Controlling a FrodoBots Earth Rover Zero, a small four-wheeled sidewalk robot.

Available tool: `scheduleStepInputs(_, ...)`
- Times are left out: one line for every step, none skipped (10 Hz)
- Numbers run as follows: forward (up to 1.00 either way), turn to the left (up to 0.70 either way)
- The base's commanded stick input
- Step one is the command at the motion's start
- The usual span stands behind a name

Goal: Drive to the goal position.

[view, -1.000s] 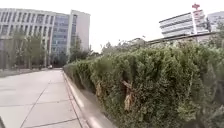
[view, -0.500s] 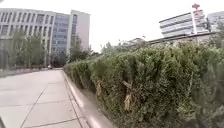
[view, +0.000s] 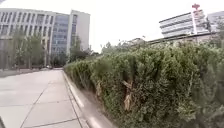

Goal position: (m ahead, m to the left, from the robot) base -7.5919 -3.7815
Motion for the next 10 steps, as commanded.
scheduleStepInputs(0.05,0.0)
scheduleStepInputs(0.05,0.0)
scheduleStepInputs(0.05,0.0)
scheduleStepInputs(0.05,0.0)
scheduleStepInputs(0.05,0.0)
scheduleStepInputs(0.05,0.0)
scheduleStepInputs(0.05,0.0)
scheduleStepInputs(0.05,0.0)
scheduleStepInputs(0.05,0.0)
scheduleStepInputs(0.05,0.0)
